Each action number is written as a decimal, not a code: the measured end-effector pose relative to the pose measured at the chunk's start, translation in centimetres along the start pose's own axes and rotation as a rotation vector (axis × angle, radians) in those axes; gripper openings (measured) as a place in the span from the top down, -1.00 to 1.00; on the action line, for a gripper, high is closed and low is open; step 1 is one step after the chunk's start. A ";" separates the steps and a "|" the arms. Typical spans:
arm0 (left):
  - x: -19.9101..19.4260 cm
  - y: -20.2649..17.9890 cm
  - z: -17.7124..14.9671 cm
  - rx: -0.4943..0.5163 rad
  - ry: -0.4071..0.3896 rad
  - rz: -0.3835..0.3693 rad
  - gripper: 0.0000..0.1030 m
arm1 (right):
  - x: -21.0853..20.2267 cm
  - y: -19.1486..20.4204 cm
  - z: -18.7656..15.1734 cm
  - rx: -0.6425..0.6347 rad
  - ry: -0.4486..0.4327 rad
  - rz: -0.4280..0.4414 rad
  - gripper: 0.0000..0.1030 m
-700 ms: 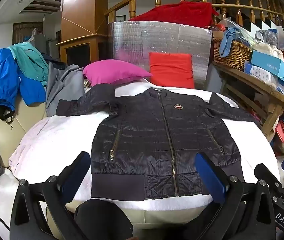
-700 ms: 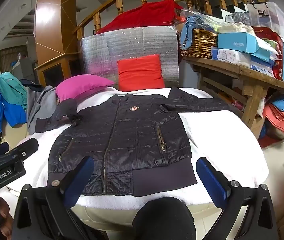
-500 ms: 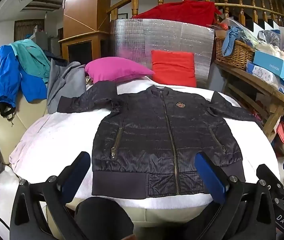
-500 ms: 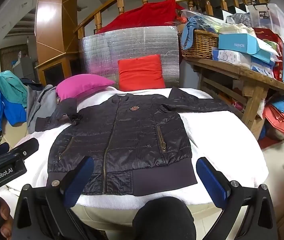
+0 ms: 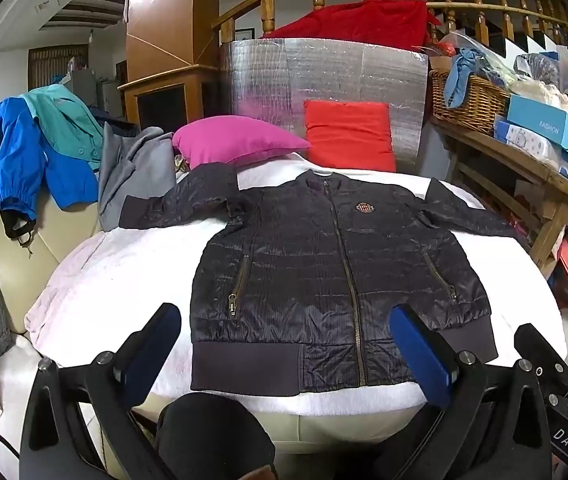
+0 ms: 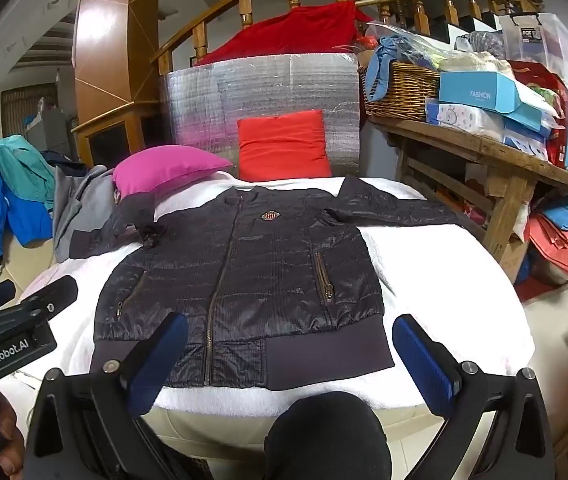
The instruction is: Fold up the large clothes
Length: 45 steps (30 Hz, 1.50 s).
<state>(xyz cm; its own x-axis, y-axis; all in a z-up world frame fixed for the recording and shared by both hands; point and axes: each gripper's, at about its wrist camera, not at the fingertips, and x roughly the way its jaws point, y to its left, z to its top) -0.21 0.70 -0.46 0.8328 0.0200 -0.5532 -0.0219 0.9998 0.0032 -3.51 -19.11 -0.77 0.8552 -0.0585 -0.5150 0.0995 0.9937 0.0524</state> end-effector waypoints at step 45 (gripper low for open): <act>0.9 0.3 -1.4 -0.016 0.067 -0.007 -1.00 | 0.0 0.5 -0.4 -0.024 -0.001 -0.019 -1.00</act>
<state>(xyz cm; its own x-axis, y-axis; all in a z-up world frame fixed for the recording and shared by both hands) -0.19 1.04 -2.12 0.7941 0.0120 -0.6076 -0.0258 0.9996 -0.0140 -3.61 -18.56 -1.10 0.8538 -0.0776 -0.5149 0.1034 0.9944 0.0216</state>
